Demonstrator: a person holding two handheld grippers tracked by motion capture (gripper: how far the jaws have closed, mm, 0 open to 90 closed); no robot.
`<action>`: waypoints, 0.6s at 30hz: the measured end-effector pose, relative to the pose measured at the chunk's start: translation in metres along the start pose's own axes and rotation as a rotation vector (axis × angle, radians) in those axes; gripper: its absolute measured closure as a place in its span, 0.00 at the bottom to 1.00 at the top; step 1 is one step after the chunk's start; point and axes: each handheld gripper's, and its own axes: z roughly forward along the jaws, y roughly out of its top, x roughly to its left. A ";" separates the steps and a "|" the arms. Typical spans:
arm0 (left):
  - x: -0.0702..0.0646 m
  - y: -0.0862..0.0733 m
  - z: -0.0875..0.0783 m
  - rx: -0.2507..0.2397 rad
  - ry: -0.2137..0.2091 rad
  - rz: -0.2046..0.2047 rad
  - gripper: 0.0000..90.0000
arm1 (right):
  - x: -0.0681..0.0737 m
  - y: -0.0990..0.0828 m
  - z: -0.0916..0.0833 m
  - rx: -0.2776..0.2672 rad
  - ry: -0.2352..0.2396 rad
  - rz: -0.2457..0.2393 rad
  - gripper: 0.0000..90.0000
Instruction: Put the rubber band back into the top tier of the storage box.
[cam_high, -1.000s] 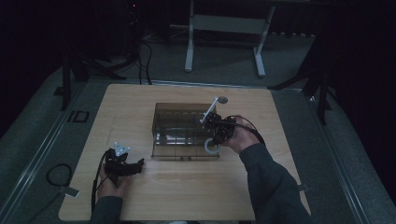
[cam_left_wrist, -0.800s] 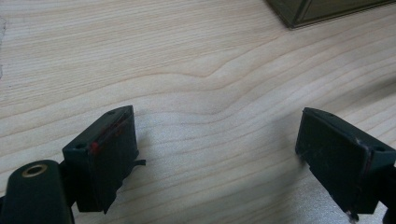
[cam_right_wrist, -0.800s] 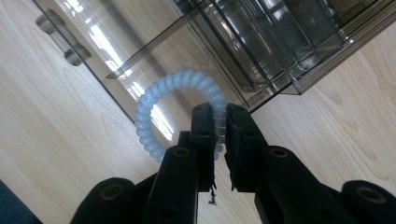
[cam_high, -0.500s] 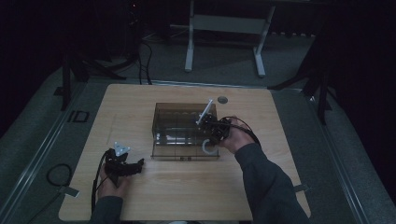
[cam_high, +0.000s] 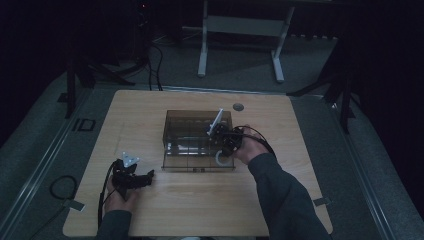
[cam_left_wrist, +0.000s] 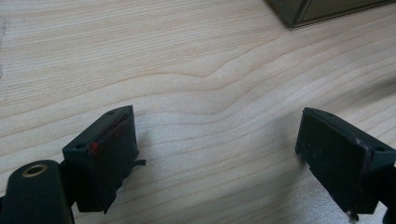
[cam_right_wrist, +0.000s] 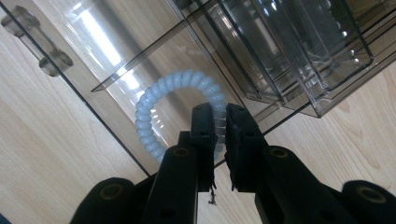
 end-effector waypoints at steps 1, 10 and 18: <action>0.000 0.000 0.000 0.002 0.000 0.003 0.14 | 0.000 0.000 0.001 0.001 0.001 0.000 0.91; 0.000 0.000 0.000 0.002 0.000 0.003 0.14 | 0.001 0.001 0.006 0.010 0.008 -0.002 0.91; 0.000 0.000 0.000 0.002 0.000 0.002 0.14 | 0.001 0.000 0.011 0.014 0.020 0.005 0.91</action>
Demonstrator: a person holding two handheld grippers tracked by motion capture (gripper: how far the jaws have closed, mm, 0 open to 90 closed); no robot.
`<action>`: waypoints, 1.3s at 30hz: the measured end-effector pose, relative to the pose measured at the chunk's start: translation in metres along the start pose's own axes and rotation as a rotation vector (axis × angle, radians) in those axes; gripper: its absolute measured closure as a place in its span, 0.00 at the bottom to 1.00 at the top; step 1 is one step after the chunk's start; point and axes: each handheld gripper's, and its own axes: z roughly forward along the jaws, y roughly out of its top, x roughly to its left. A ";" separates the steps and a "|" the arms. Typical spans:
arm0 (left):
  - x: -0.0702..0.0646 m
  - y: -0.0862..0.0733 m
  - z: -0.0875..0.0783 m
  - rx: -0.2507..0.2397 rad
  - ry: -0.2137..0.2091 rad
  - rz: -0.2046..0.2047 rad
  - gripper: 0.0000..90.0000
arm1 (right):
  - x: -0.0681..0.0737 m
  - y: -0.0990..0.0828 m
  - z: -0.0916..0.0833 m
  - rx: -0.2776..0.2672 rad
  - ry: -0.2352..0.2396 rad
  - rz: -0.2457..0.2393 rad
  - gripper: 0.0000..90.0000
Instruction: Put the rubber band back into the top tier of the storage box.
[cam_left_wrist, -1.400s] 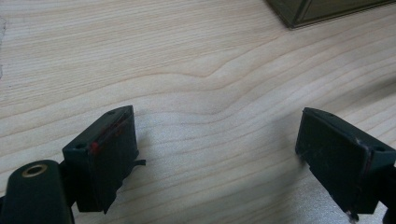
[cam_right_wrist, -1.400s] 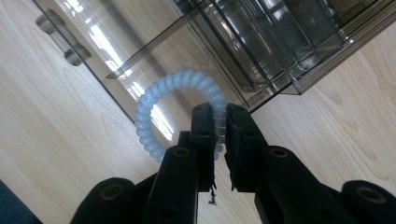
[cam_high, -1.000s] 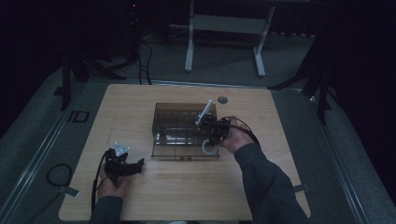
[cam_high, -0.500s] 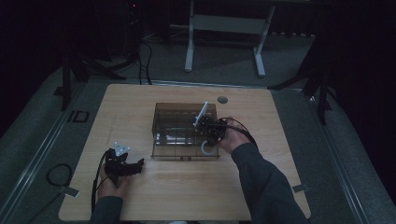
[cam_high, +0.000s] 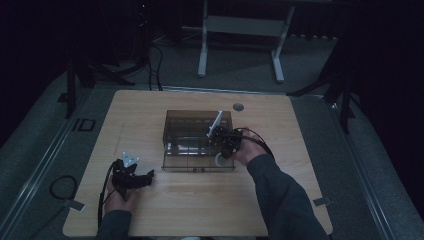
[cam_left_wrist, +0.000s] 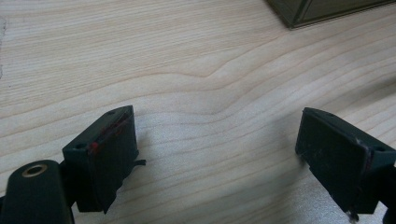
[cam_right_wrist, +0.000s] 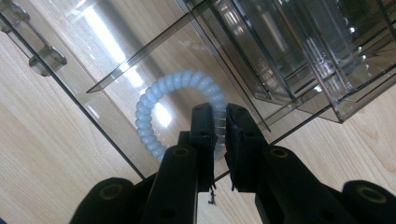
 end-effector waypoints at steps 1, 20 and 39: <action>0.000 0.000 0.000 0.000 0.000 0.001 0.14 | 0.000 0.000 0.001 0.003 0.001 -0.002 0.91; 0.000 0.000 0.000 0.000 -0.001 0.000 0.14 | 0.000 -0.002 0.000 0.001 0.020 0.001 0.84; 0.000 0.000 0.000 -0.001 0.000 -0.002 0.14 | -0.001 -0.016 -0.020 -0.063 0.019 0.007 0.82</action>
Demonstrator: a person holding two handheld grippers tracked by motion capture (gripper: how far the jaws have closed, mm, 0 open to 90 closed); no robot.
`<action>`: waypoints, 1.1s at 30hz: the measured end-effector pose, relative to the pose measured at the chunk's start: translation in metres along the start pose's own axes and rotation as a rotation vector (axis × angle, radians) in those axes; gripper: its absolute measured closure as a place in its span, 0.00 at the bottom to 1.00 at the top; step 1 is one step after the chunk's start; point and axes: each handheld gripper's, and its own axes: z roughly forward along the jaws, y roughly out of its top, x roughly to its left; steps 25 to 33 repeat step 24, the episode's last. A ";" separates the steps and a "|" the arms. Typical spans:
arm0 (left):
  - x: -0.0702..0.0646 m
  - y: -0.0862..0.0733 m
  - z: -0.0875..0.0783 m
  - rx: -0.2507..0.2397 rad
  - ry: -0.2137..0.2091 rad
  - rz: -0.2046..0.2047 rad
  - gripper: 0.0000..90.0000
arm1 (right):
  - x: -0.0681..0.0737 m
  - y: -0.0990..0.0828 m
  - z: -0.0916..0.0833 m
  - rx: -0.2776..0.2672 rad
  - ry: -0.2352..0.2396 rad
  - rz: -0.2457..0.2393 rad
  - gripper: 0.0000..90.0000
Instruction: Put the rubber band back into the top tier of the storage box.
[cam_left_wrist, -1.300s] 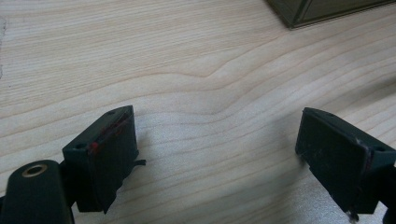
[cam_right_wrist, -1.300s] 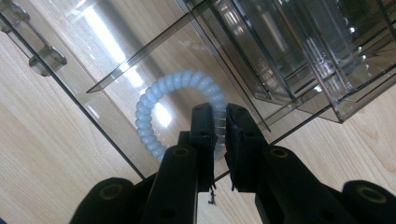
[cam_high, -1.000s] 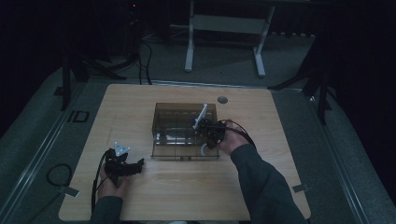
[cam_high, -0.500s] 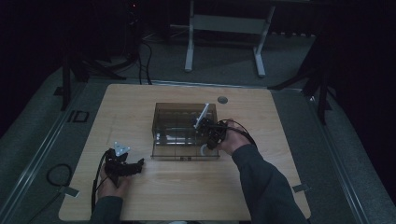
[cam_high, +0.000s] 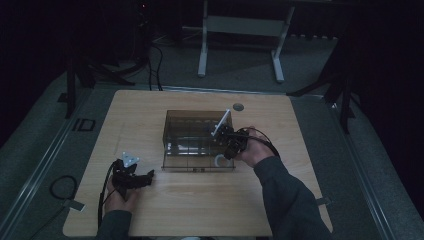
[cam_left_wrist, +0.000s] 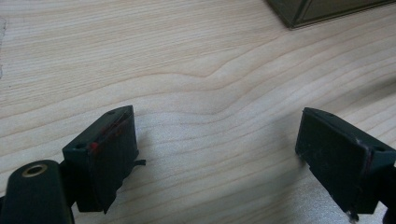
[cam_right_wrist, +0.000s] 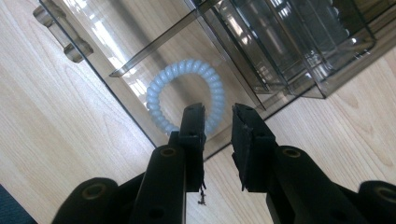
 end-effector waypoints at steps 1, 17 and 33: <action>0.000 0.000 0.000 0.001 0.000 0.001 0.14 | -0.001 -0.001 -0.001 -0.005 -0.001 -0.001 0.82; 0.000 0.000 0.000 0.001 0.000 0.002 0.14 | -0.012 -0.032 -0.010 -0.050 -0.004 0.045 0.83; 0.000 0.000 0.000 0.002 0.000 0.001 0.14 | -0.019 -0.047 -0.005 -0.069 0.016 0.080 0.83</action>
